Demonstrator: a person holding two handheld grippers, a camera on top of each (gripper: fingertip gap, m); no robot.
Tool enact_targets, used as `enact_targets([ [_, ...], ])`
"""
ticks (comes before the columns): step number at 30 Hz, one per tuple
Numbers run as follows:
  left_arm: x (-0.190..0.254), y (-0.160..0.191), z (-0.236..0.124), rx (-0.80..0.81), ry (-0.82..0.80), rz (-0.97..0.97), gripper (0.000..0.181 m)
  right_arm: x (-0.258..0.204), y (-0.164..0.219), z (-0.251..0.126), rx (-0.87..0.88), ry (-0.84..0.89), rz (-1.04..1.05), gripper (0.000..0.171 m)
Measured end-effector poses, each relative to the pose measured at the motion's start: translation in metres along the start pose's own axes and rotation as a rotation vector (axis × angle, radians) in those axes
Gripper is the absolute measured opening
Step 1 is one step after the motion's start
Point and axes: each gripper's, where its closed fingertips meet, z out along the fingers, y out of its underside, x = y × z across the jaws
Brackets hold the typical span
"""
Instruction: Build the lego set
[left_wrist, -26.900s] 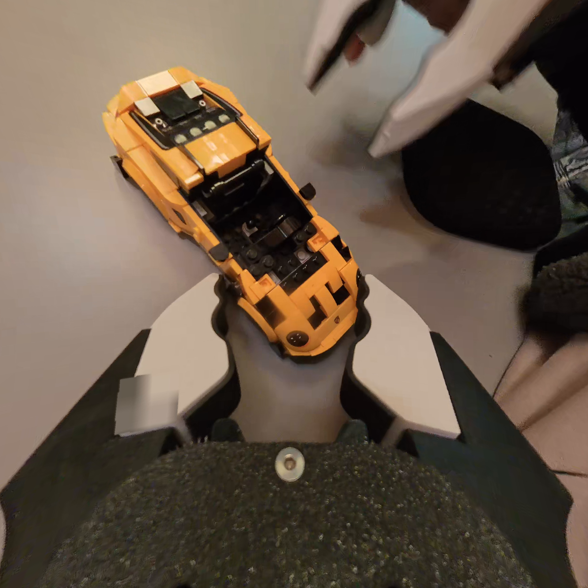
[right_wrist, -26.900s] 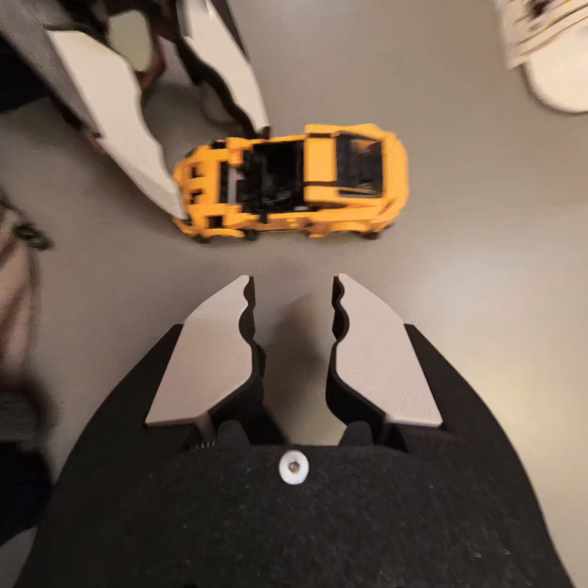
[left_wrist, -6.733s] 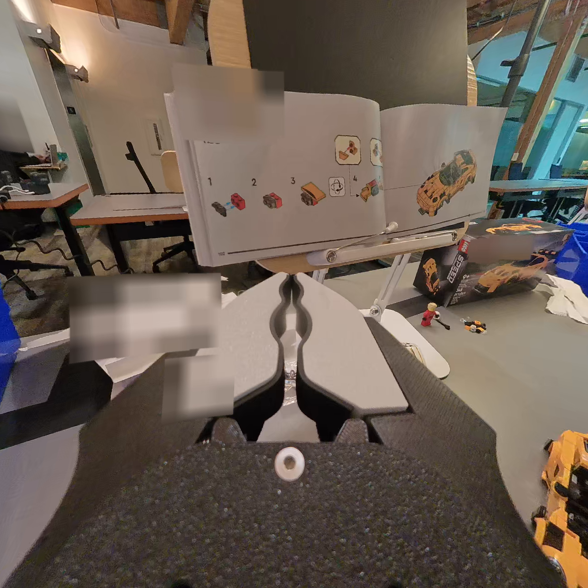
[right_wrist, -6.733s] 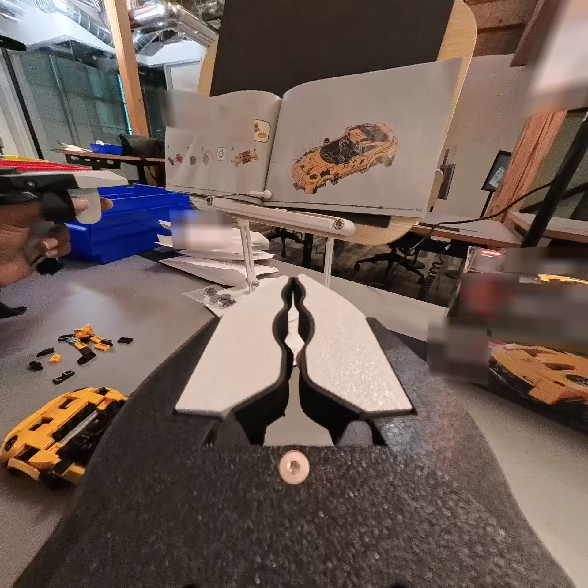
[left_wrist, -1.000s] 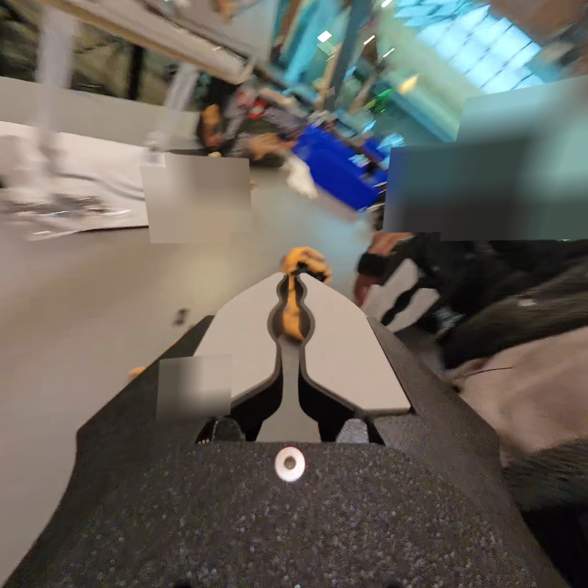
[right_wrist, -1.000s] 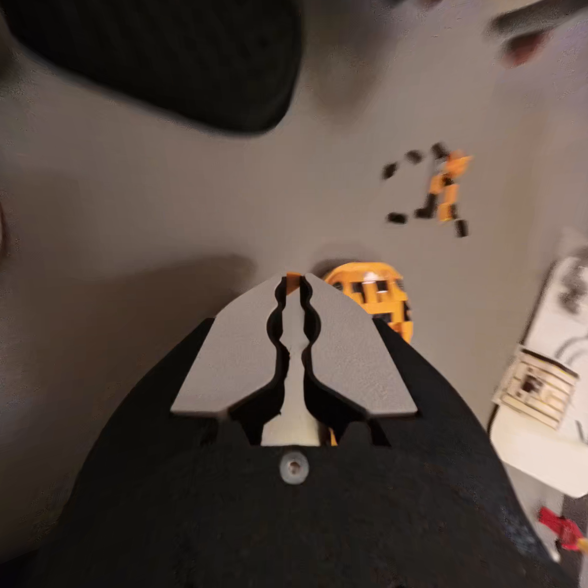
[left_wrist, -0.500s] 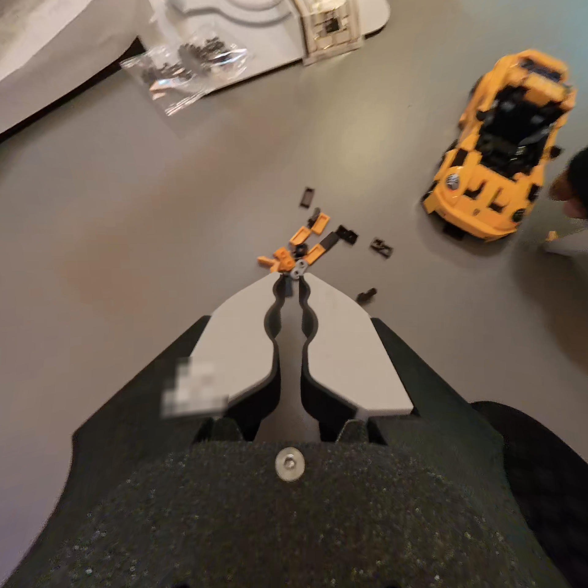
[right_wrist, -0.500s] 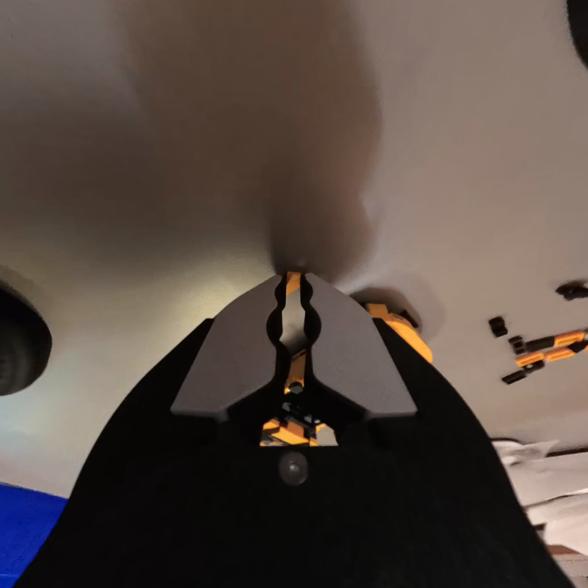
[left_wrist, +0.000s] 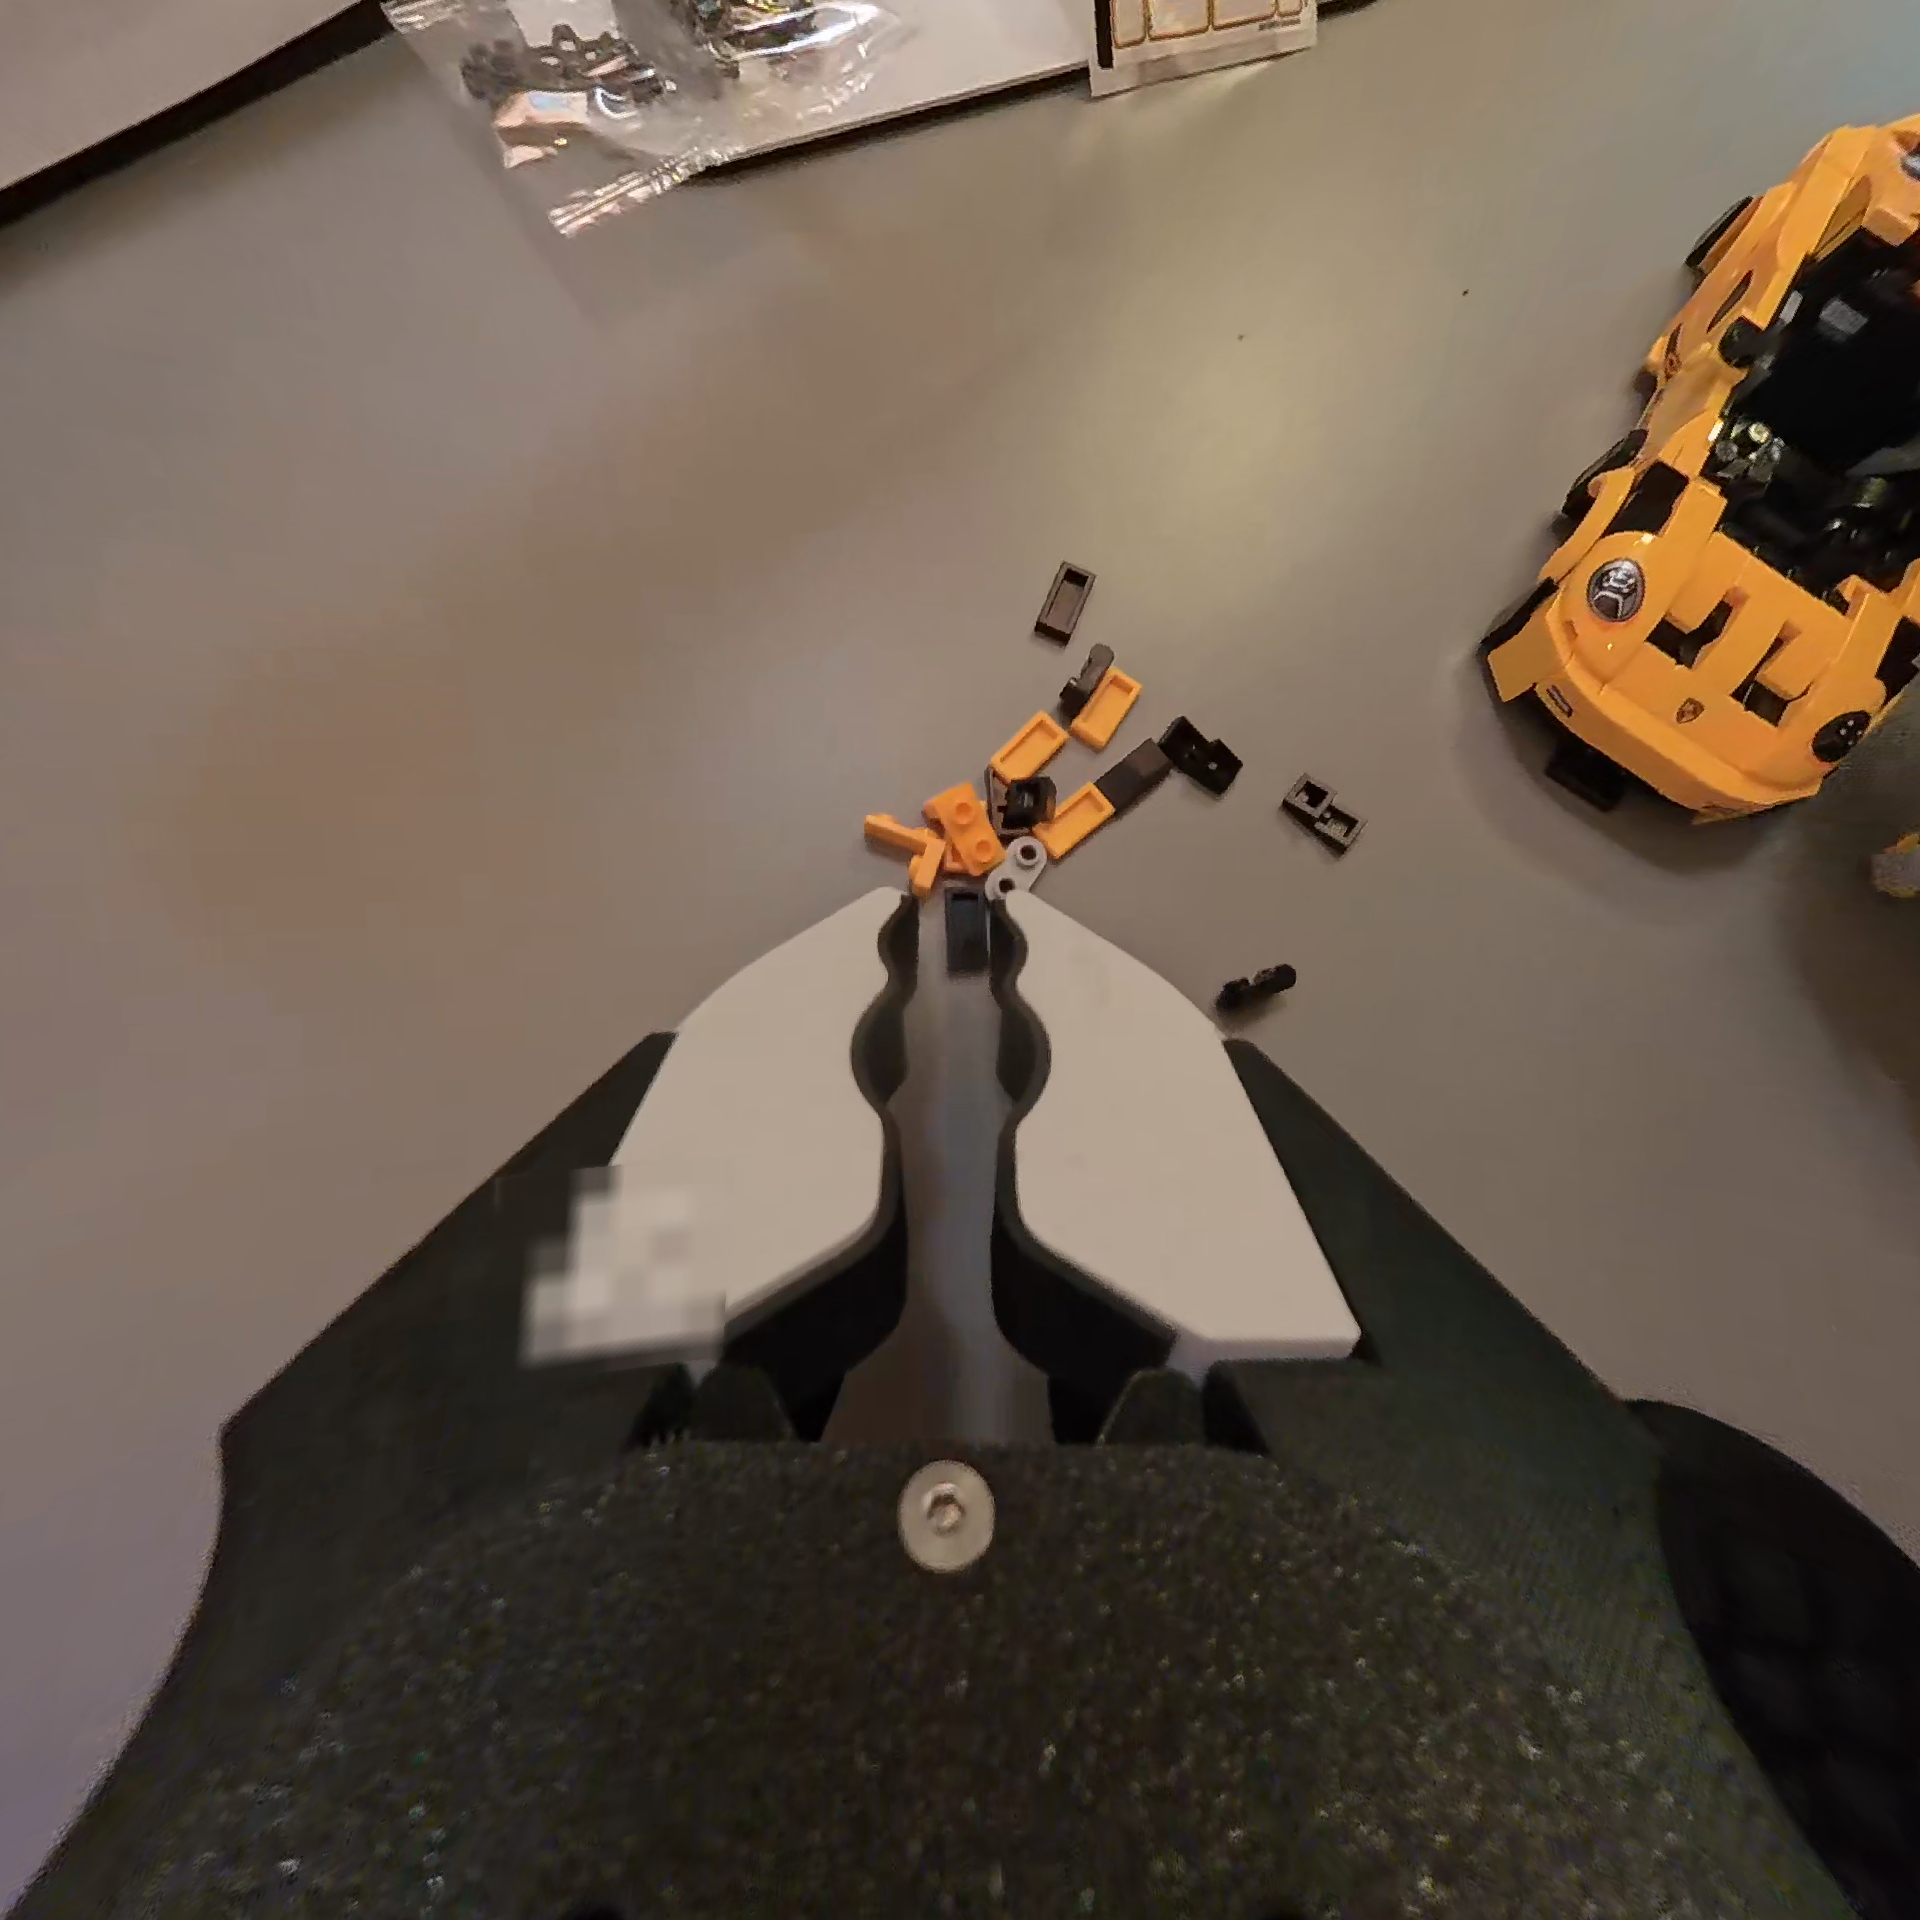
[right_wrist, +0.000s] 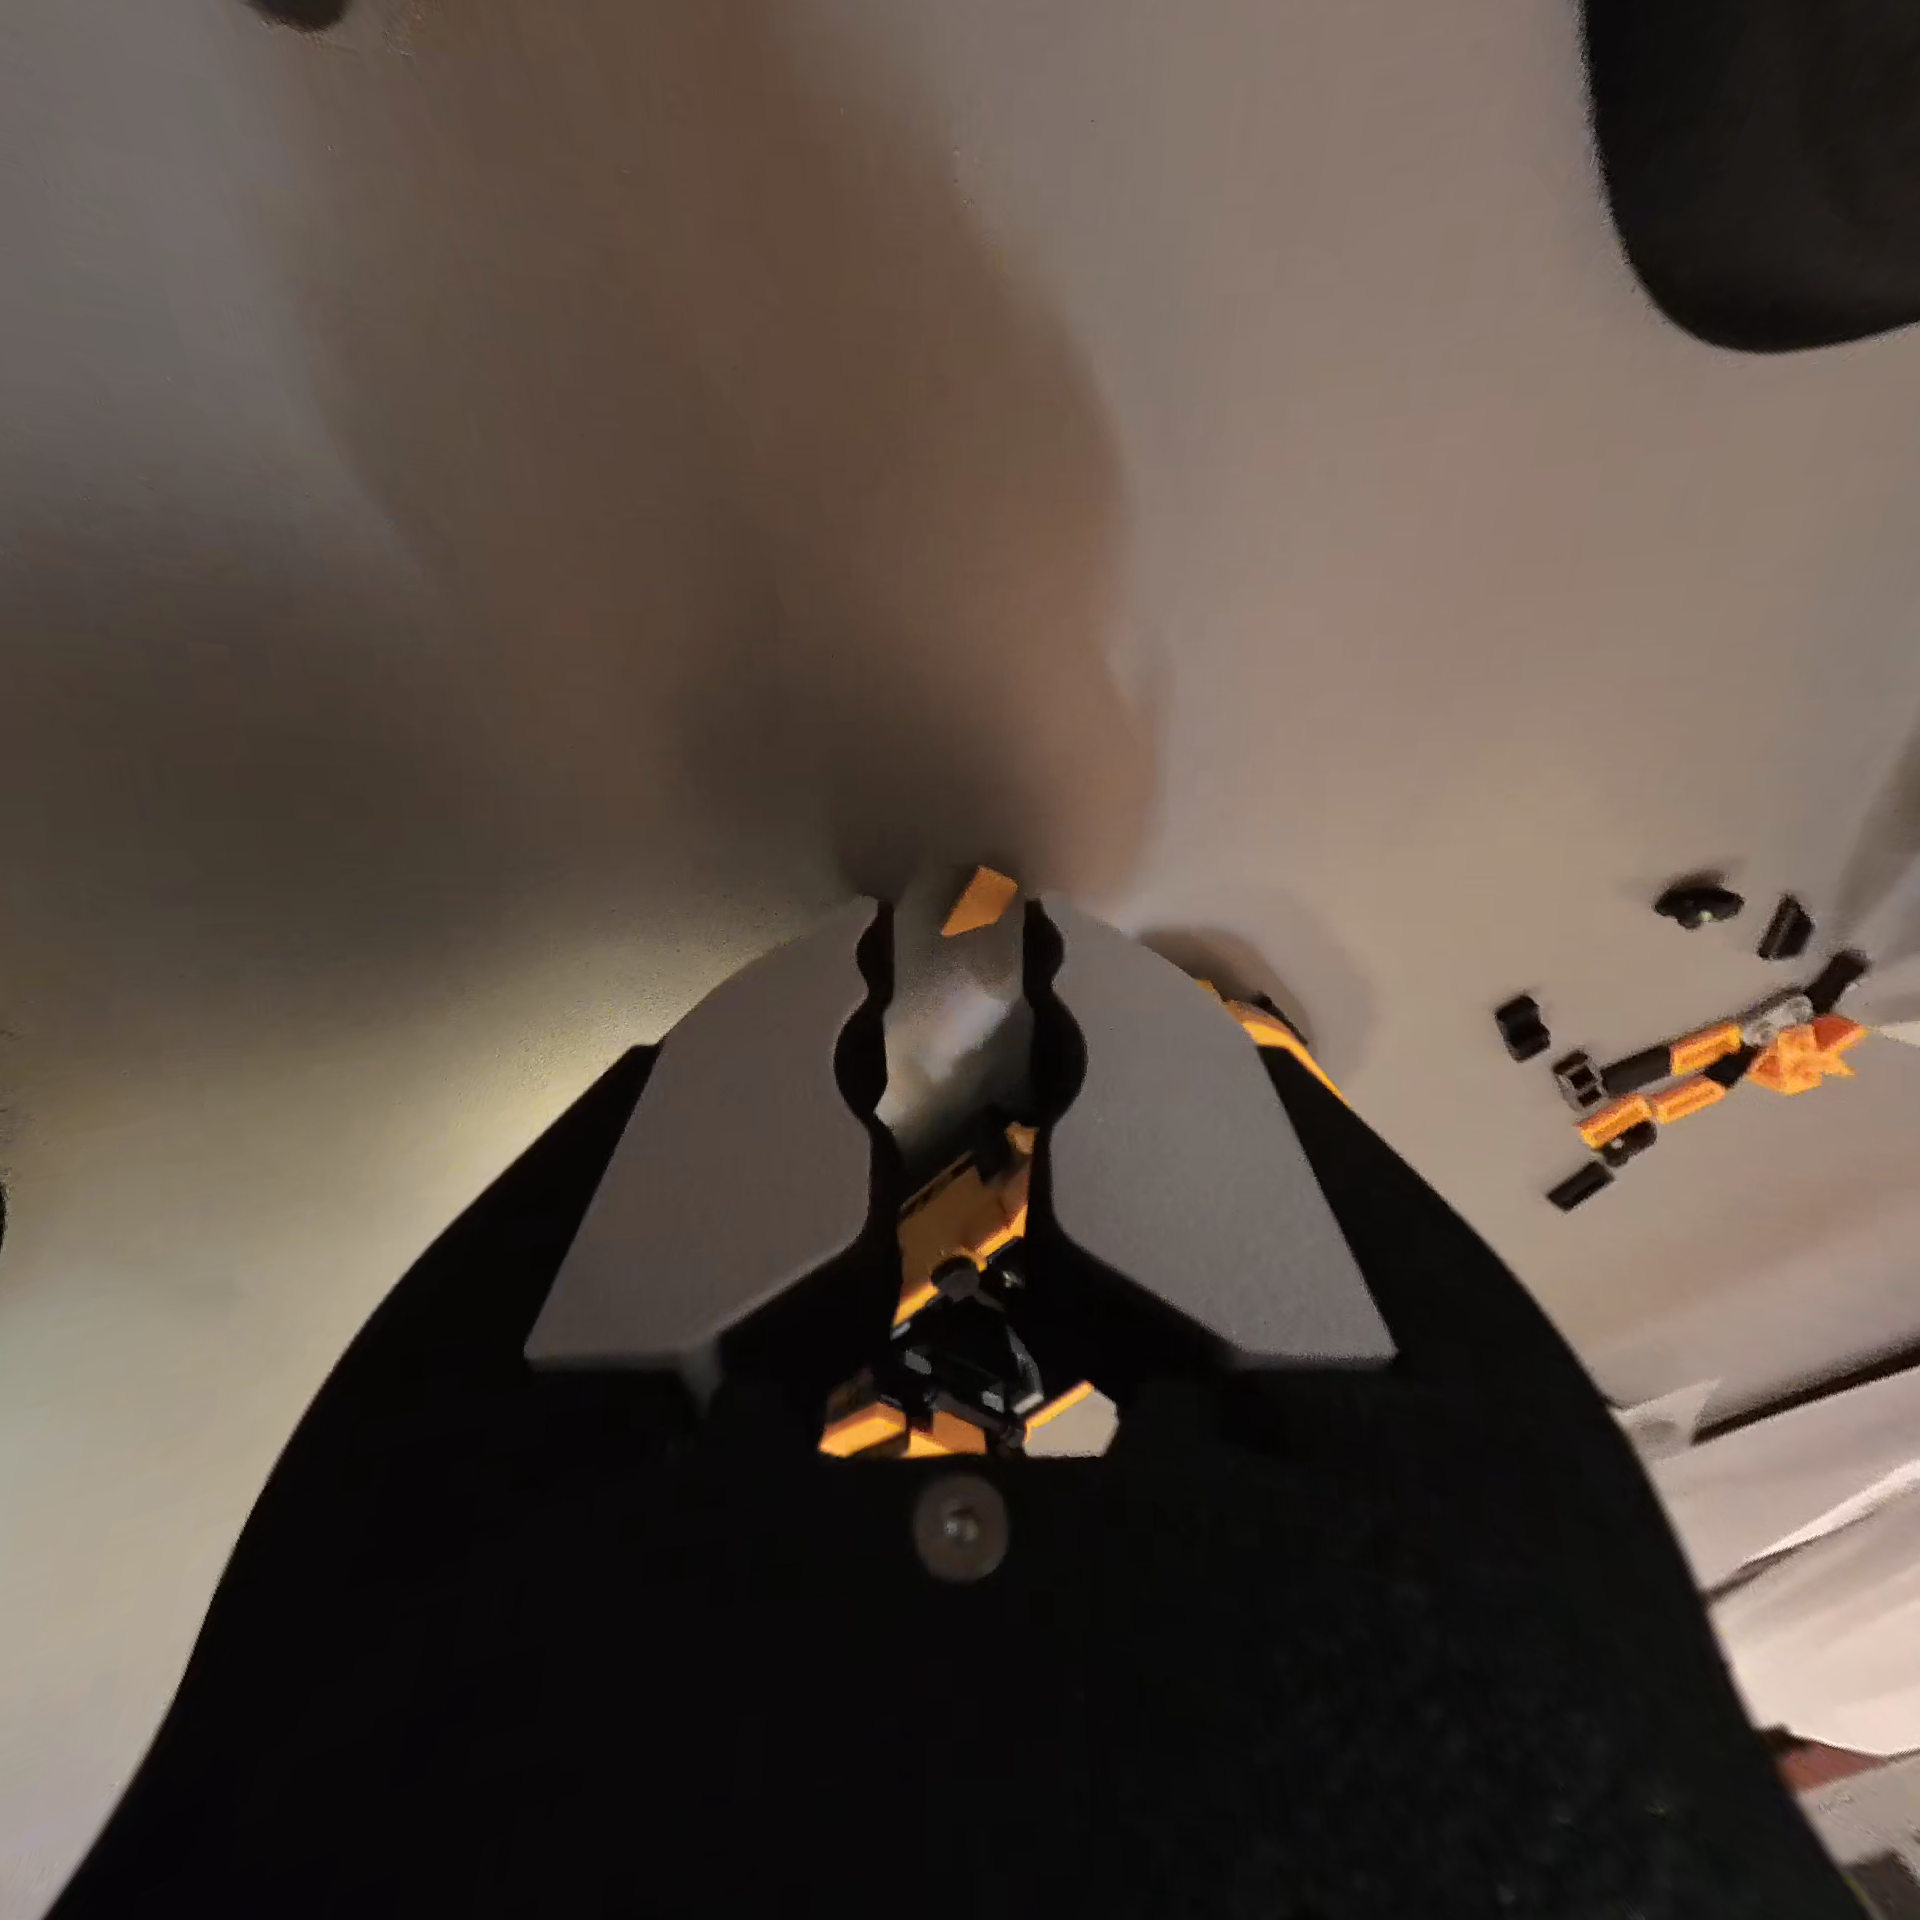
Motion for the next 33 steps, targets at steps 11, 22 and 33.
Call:
enact_targets([
  [11,0.000,-0.001,0.004,0.013,-0.003,0.014,0.014,-0.003,0.003,-0.025,0.310,0.195,0.344,0.033],
  [22,-0.005,-0.011,0.015,-0.055,-0.024,0.102,0.022,-0.025,0.025,-0.051,0.526,0.449,0.768,0.021],
  [33,-0.033,-0.025,0.009,-0.074,-0.112,0.103,0.010,-0.026,0.034,-0.054,0.584,0.529,0.857,0.016],
])
